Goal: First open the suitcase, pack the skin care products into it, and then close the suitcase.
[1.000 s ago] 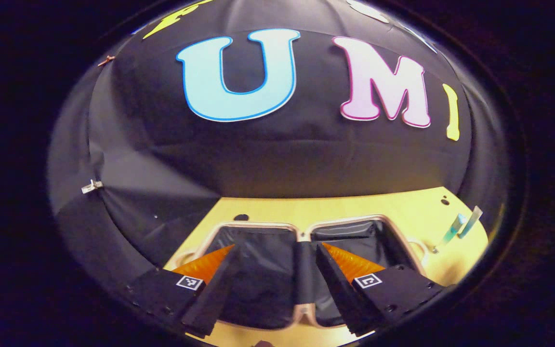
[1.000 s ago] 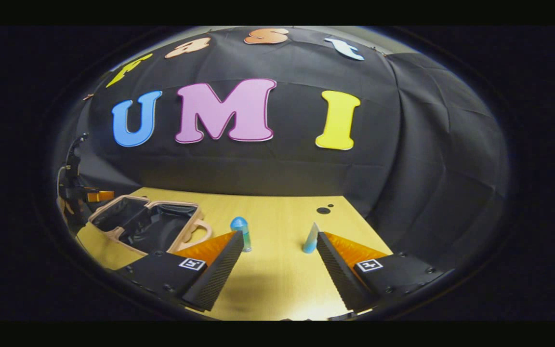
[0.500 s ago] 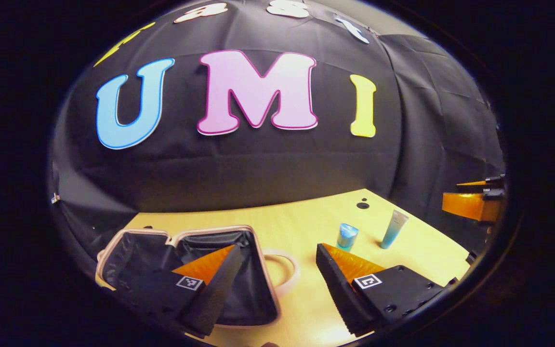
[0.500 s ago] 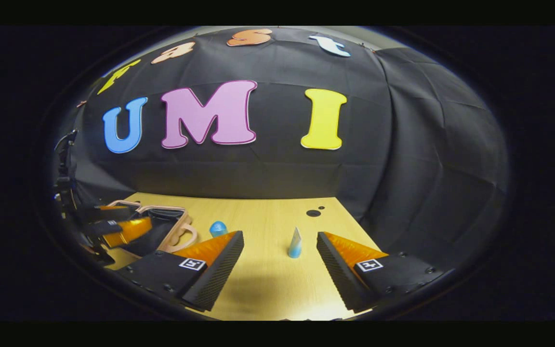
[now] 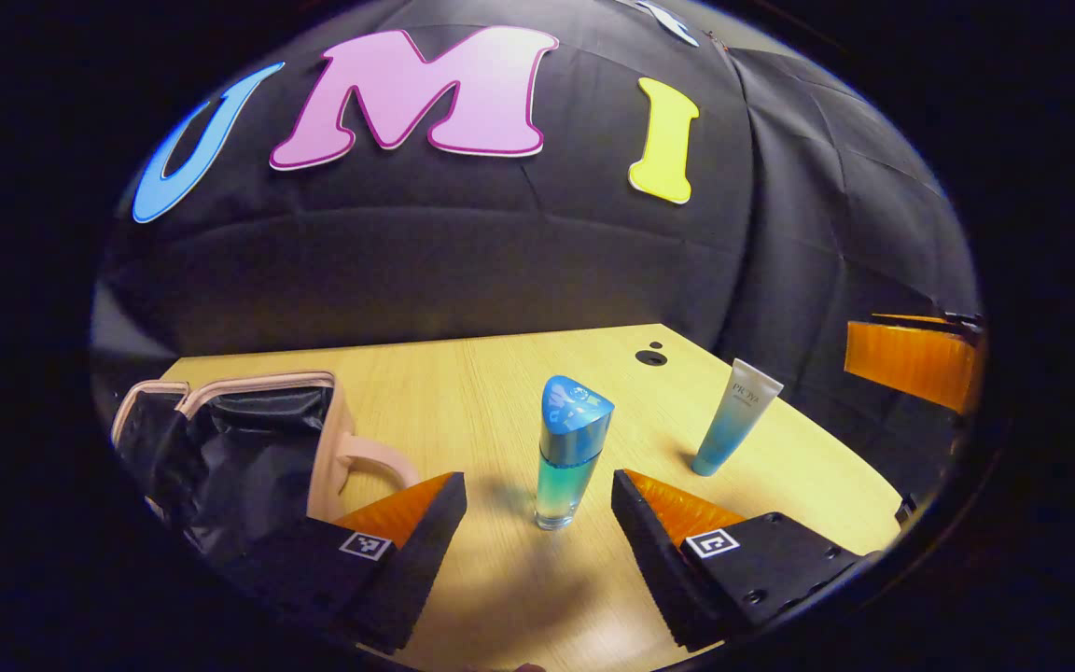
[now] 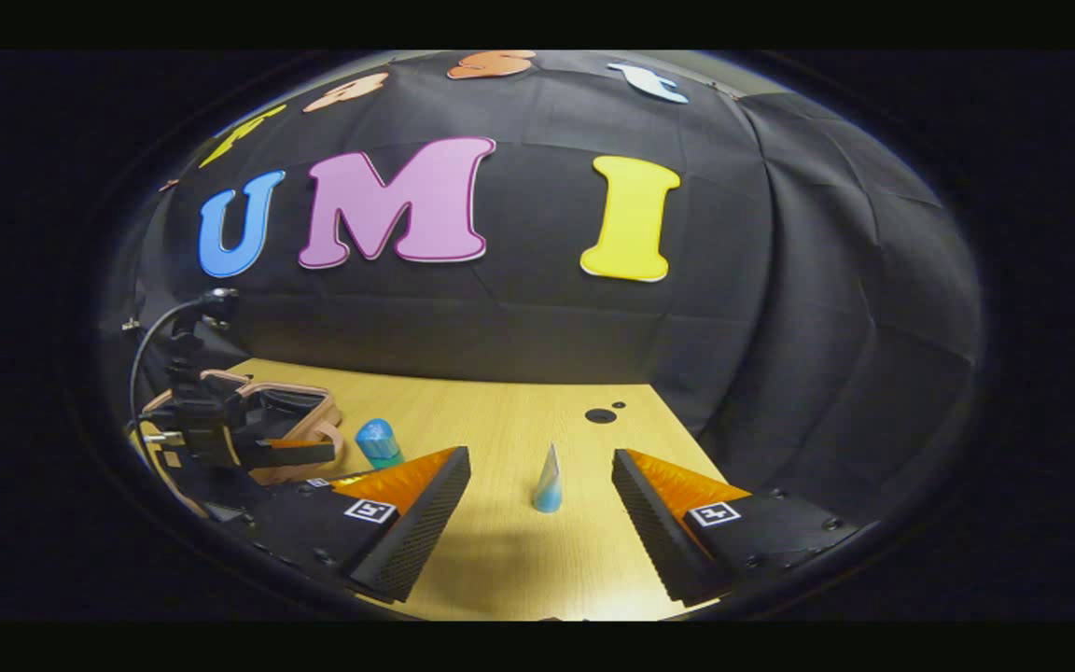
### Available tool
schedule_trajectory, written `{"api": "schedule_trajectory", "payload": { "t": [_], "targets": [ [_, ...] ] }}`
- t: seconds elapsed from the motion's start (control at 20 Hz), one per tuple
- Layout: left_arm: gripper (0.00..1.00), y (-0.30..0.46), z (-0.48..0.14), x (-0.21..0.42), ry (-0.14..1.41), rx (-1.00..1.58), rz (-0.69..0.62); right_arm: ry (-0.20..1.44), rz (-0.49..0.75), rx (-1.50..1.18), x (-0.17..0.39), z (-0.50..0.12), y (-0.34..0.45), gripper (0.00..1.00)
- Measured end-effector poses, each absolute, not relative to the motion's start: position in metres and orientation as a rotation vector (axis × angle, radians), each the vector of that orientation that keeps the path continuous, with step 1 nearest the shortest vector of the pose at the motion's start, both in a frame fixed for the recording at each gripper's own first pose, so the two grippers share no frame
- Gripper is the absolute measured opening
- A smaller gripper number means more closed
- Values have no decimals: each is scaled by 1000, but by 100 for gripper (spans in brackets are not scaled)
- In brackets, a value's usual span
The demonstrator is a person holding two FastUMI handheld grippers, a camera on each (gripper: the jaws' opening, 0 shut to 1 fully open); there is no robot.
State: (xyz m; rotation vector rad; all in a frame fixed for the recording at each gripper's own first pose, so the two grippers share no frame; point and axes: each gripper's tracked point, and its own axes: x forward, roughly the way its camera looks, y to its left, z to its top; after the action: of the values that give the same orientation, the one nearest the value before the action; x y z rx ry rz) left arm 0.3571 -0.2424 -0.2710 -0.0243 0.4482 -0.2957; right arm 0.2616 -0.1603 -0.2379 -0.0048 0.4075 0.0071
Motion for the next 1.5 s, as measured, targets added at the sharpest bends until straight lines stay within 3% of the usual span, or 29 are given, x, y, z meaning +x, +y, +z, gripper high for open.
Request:
{"api": "schedule_trajectory", "payload": {
  "t": [0.25, 0.35, 0.45, 0.55, 0.65, 0.8, 0.95, 1.0, 1.05, 1.15, 1.2, 1.25, 1.4, 1.5],
  "targets": [
    [98, -268, -303, 388, 476, -22, -310, 487, -20, 12, 280, -291, -168, 97],
    [87, -272, -314, 395, 498, -19, -299, 524, -43, 48, 287, -311, -171, 98],
    [83, -275, -322, 398, 521, -28, -298, 539, -58, 61, 298, -326, -172, 94],
    [81, -280, -326, 403, 530, -63, -298, 534, -63, 59, 310, -336, -172, 98],
    [74, -279, -330, 407, 538, -50, -284, 554, -69, 68, 318, -353, -170, 97],
    [49, -278, -331, 411, 540, -15, -278, 580, -75, 104, 332, -376, -166, 94],
    [47, -278, -330, 409, 541, -22, -284, 583, -91, 140, 346, -392, -171, 97],
    [47, -278, -330, 409, 542, -24, -285, 591, -95, 151, 349, -397, -172, 93],
    [47, -278, -330, 408, 542, -24, -284, 597, -99, 149, 350, -402, -172, 98],
    [51, -278, -330, 406, 542, -22, -287, 602, -97, 129, 354, -410, -173, 99],
    [43, -278, -329, 405, 541, -19, -290, 596, -95, 125, 357, -410, -174, 92],
    [47, -278, -330, 405, 542, -17, -293, 590, -105, 120, 359, -409, -175, 95],
    [43, -279, -329, 404, 542, -19, -302, 583, -94, 132, 363, -409, -171, 34],
    [47, -279, -329, 403, 540, -27, -309, 578, -76, 108, 365, -409, -169, 39]
  ]
}}
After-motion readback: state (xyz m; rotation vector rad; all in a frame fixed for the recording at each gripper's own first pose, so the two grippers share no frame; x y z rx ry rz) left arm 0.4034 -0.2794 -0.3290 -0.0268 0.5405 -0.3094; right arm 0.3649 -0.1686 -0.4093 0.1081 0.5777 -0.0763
